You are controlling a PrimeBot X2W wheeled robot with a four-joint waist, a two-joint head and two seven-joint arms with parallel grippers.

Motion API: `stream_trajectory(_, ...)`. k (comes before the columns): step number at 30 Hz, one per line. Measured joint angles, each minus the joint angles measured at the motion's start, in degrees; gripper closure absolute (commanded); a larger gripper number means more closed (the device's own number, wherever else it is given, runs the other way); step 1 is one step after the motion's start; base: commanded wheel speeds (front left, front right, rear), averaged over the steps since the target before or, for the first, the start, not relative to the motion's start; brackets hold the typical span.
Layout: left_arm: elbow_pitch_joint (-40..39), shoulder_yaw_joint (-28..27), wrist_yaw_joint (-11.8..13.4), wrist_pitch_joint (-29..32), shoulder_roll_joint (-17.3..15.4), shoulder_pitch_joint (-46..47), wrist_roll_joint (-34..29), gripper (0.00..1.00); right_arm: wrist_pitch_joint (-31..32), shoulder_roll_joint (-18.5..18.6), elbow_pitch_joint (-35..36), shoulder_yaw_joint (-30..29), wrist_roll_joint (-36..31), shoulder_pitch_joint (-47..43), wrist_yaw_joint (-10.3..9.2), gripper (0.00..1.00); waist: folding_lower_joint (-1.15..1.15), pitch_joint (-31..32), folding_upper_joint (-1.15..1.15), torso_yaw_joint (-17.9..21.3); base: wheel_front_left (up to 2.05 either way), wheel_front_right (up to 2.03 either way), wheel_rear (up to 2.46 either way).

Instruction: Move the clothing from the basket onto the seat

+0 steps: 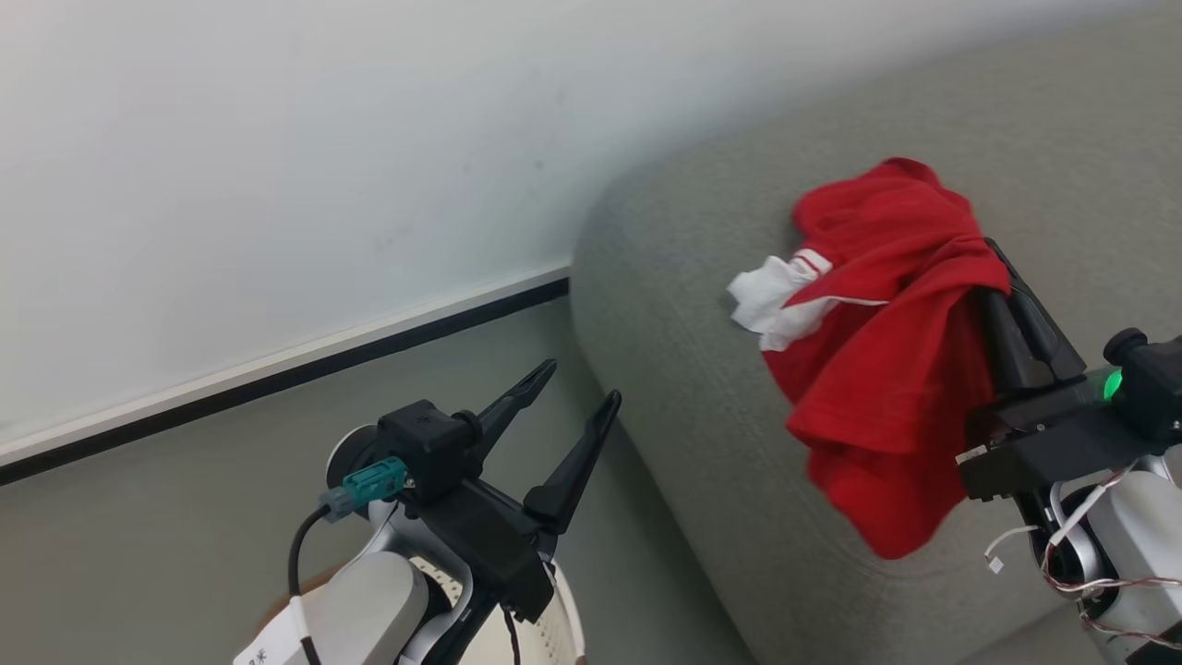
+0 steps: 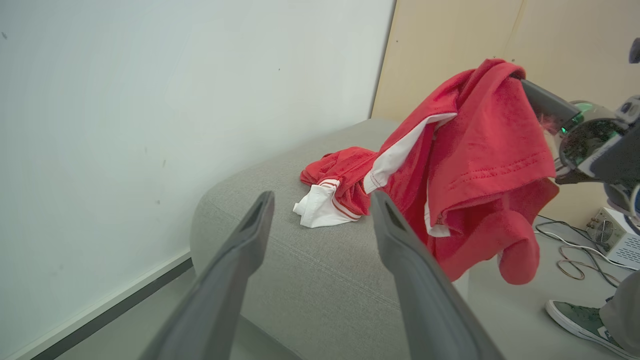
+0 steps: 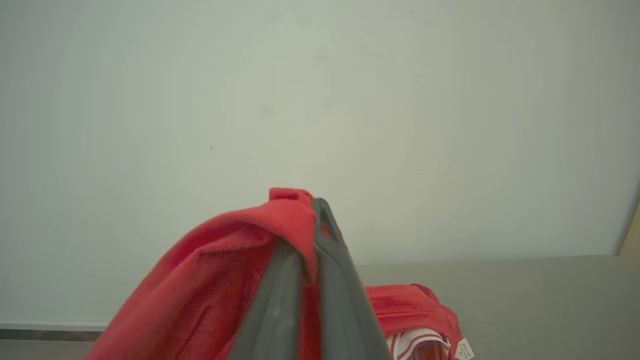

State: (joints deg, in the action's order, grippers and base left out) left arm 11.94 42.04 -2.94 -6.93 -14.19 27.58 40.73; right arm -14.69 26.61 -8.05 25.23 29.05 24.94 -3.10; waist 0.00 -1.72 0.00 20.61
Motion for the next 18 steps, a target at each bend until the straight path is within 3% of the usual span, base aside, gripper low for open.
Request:
stream_trajectory(11,-2.07,0.44,0.41,-0.24,-0.85,-0.63,-1.67,0.0,-0.01,0.64,6.46,-4.26,-0.6,-4.91,-1.52,1.0,0.0,-2.28,0.0,8.77,0.0,0.0,0.0)
stream_trajectory(18,-1.65,1.08,-0.14,-0.04,-0.3,0.68,-2.2,0.0,-0.01,0.96,9.34,-7.05,-0.85,-7.33,-2.44,1.0,0.0,-4.33,0.0,10.73,0.0,0.0,0.0)
